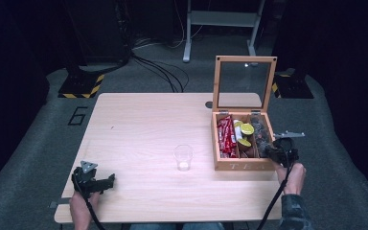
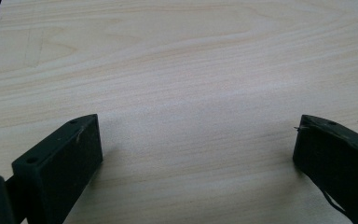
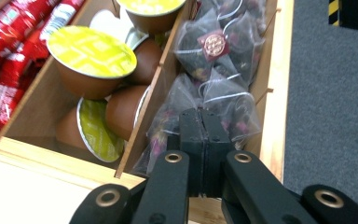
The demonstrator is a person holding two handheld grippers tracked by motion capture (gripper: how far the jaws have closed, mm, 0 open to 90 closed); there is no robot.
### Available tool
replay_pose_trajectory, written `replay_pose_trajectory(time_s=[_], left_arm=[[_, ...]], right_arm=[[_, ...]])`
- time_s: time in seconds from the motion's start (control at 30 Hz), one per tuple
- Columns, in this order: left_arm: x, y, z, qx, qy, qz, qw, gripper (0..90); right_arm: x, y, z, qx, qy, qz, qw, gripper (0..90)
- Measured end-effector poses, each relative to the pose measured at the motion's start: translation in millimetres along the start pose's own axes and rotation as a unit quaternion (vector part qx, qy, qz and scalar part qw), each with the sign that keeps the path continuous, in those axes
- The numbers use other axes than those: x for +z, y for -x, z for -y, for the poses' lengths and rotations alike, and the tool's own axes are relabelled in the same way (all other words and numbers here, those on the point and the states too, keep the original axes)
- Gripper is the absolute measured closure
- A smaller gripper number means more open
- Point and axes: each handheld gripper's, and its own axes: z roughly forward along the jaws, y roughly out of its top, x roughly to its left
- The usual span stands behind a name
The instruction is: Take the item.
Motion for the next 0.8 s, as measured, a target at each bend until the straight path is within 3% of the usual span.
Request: replay_pose_trajectory(time_s=[0.4, 0.8], left_arm=[[0.6, 0.8, 0.2, -0.006, 0.005, 0.0, 1.0, 1.0], [1.2, 0.8, 0.2, -0.003, 0.01, -0.003, 0.9999, 1.0]], right_arm=[[-17.3, -2.3, -5.1, -0.011, 0.031, 0.005, 0.9995, 90.0], [-32.9, -13.4, -12.0, -0.027, 0.053, 0.003, 0.9982, 90.0]])
